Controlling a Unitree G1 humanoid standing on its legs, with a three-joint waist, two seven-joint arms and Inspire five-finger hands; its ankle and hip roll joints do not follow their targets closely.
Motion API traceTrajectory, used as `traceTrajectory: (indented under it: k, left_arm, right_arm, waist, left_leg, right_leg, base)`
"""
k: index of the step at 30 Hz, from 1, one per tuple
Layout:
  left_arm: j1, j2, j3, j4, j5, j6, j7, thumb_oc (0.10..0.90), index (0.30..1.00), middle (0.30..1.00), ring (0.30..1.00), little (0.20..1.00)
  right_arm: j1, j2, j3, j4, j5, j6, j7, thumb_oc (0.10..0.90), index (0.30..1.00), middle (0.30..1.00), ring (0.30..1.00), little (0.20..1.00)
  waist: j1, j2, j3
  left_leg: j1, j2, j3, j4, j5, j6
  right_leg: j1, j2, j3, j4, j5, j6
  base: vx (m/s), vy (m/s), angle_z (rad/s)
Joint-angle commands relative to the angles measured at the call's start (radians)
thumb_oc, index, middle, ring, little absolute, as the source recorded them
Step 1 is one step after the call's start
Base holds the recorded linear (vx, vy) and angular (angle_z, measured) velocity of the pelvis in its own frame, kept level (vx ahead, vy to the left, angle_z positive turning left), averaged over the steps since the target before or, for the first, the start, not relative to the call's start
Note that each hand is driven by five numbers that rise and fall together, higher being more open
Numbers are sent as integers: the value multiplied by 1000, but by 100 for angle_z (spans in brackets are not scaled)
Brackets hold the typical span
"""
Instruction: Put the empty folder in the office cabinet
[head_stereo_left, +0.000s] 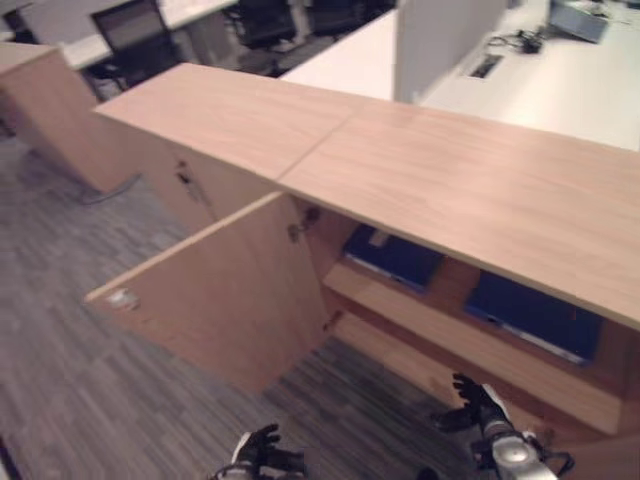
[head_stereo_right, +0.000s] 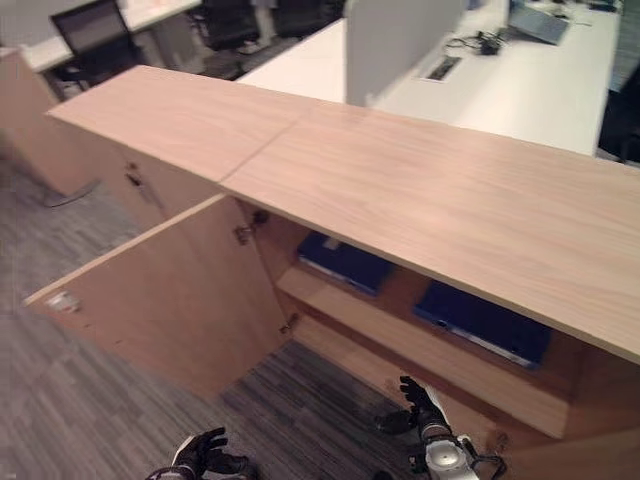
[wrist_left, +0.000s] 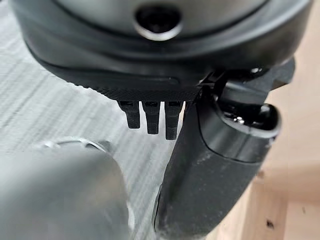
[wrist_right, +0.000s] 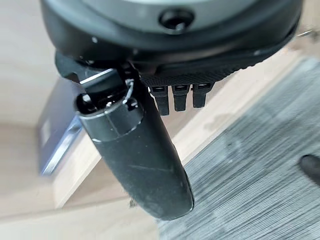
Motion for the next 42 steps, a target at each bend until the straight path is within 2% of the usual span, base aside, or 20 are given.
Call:
traceTrajectory:
  k: [1, 4, 8, 10, 11, 12, 13, 14, 16, 18, 24, 26, 28, 29, 30, 33, 34, 36, 37, 42]
  left_arm:
    - [-26, 38, -5, -1, 10, -17, 18, 800, 900, 900, 900, 900]
    - [-21, 45, -11, -16, 7, -15, 17, 800, 900, 900, 900, 900]
    - [-20, 76, 5, -33, -1, -12, 19, 800, 900, 900, 900, 900]
    - [-22, 91, 17, -36, -6, -13, 23, 800, 900, 900, 900, 900]
    - [-25, 104, 26, -41, -12, -13, 29, 800, 900, 900, 900, 900]
    - [-35, 114, 28, -49, -23, -19, 41, 800, 900, 900, 900, 900]
    - [-35, 114, 28, -49, -23, -19, 41, 800, 900, 900, 900, 900]
    - [-43, 112, 17, -68, -39, -25, 51, 800, 900, 900, 900, 900]
    - [-43, 112, 17, -69, -39, -25, 51, 800, 900, 900, 900, 900]
    - [-57, 109, -14, -102, -24, -39, 60, 800, 900, 900, 900, 900]
    - [-38, 110, 14, -229, -76, -62, 81, 800, 900, 900, 900, 900]
    - [6, 205, 81, -266, -63, -91, 69, 800, 900, 900, 900, 900]
    - [41, 226, 107, -465, -121, -108, 45, 800, 900, 900, 900, 900]
    - [12, 316, 100, -504, 36, -191, 128, 800, 900, 900, 900, 900]
    - [-116, 379, 132, -570, -10, -153, 133, 800, 900, 900, 900, 900]
    - [-109, 383, 121, -476, 89, -207, 198, 800, 900, 900, 900, 900]
    - [-295, 485, 115, -495, 50, -164, 196, 800, 900, 900, 900, 900]
    - [-394, 528, 93, -513, 46, -148, 210, 800, 900, 900, 900, 900]
    - [-344, 452, 112, -278, -17, -116, 149, 800, 900, 900, 900, 900]
    - [-269, 457, 167, -354, -42, -155, 145, 800, 900, 900, 900, 900]
  right_arm:
    - [-74, 23, -21, -70, -6, -71, 3, 800, 900, 900, 900, 900]
    - [-71, 45, -23, -58, -3, -67, 2, 800, 900, 900, 900, 900]
    - [-92, 105, -17, -25, -5, -44, -2, 800, 900, 900, 900, 900]
    - [-94, 115, -13, -21, -8, -45, -6, 800, 900, 900, 900, 900]
    - [-95, 123, -11, -19, -9, -42, -6, 800, 900, 900, 900, 900]
    - [-92, 133, -11, -36, 1, -44, -13, 800, 900, 900, 900, 900]
    - [-92, 133, -11, -36, 1, -44, -13, 800, 900, 900, 900, 900]
    - [-85, 130, -9, -41, 18, -49, -20, 800, 900, 900, 900, 900]
    - [-85, 130, -9, -41, 18, -49, -20, 800, 900, 900, 900, 900]
    - [-65, 115, -15, -55, 12, -63, -31, 800, 900, 900, 900, 900]
    - [-44, 116, -30, -47, 3, -70, -30, 800, 900, 900, 900, 900]
    - [-19, 96, -76, -65, 14, -87, -33, 800, 900, 900, 900, 900]
    - [5, 89, -90, -103, 2, -87, -17, 800, 900, 900, 900, 900]
    - [20, 88, -92, -100, 12, -111, -13, 800, 900, 900, 900, 900]
    - [23, 82, -75, -129, 17, -120, 12, 800, 900, 900, 900, 900]
    - [48, 82, -65, -121, 20, -164, 12, 800, 900, 900, 900, 900]
    - [66, 63, -36, -157, 7, -139, 41, 800, 900, 900, 900, 900]
    - [63, 56, -25, -138, 7, -138, 49, 800, 900, 900, 900, 900]
    - [51, 70, -16, -116, 6, -126, 53, 800, 900, 900, 900, 900]
    - [79, 57, -33, -134, -9, -133, 54, 800, 900, 900, 900, 900]
  waist:
    - [-6, 8, 7]
    - [7, -5, 6]
    - [65, -40, 30]
    - [74, -43, 35]
    - [80, -41, 38]
    - [57, -36, 43]
    - [57, -36, 42]
    - [37, -31, 51]
    - [37, -31, 48]
    - [33, -38, 51]
    - [51, -51, 29]
    - [64, -43, 25]
    - [62, -44, 25]
    - [62, -45, 24]
    - [43, -46, 10]
    - [30, -49, 5]
    - [2, -47, -5]
    - [-10, -44, -13]
    - [-27, -42, -17]
    - [-37, -43, -28]
  left_leg:
    - [60, -18, -29, -102, -14, 35]
    - [48, -64, -33, -106, -70, 56]
    - [34, -173, -55, -106, -145, 120]
    - [38, -193, -57, -128, -140, 130]
    - [37, -203, -70, -149, -131, 137]
    - [30, -222, -126, -186, -101, 152]
    - [29, -222, -126, -186, -101, 152]
    - [31, -245, -184, -195, -93, 168]
    - [26, -244, -184, -195, -90, 168]
    - [12, -281, -263, -197, -82, 186]
    - [11, -288, -257, -200, -82, 185]
    - [11, -292, -266, -202, -77, 183]
    - [17, -292, -268, -205, -80, 182]
    - [25, -291, -268, -207, -82, 179]
    - [30, -291, -262, -211, -84, 176]
    - [47, -288, -257, -215, -89, 171]
    - [60, -285, -250, -218, -98, 169]
    - [62, -285, -241, -218, -97, 169]
    - [74, -282, -231, -218, -101, 167]
    - [74, -283, -223, -218, -105, 167]
  right_leg:
    - [-82, -45, 22, 185, -154, 66]
    - [-61, -88, 11, 185, -122, 84]
    - [-67, -219, -20, 237, -22, 154]
    - [-81, -235, -14, 263, -1, 165]
    - [-93, -230, 7, 279, 6, 170]
    - [-133, -141, 158, 296, -43, 156]
    - [-134, -141, 158, 296, -43, 156]
    - [-154, -5, 306, 288, -137, 139]
    - [-157, -4, 306, 284, -132, 139]
    - [-127, 58, 361, 220, -160, 108]
    - [-60, 62, 381, 104, -127, 116]
    - [-48, 62, 383, 88, -125, 115]
    - [-35, 57, 375, 71, -117, 119]
    - [-26, 55, 370, 67, -117, 122]
    - [-23, 53, 375, 65, -117, 125]
    - [-13, 51, 377, 63, -117, 126]
    - [-8, 53, 384, 61, -120, 129]
    - [-9, 52, 387, 58, -114, 130]
    - [-8, 52, 393, 58, -112, 131]
    - [-14, 51, 403, 55, -105, 130]
  base:
    - [-22, 225, 113]
    - [51, 325, 99]
    - [-31, 347, 22]
    - [-36, 198, 16]
    - [-32, 245, 19]
    - [-15, 164, 46]
    - [43, 246, 86]
    - [41, 126, 109]
    - [15, 87, 98]
    - [-37, 35, 86]
    - [-10, -12, 33]
    - [-10, 8, -12]
    - [-22, -3, 9]
    - [13, 0, 5]
    - [25, 1, 3]
    - [38, 2, -1]
    - [34, -1, -21]
    - [54, 18, -16]
    - [62, 32, -12]
    - [24, 15, -28]
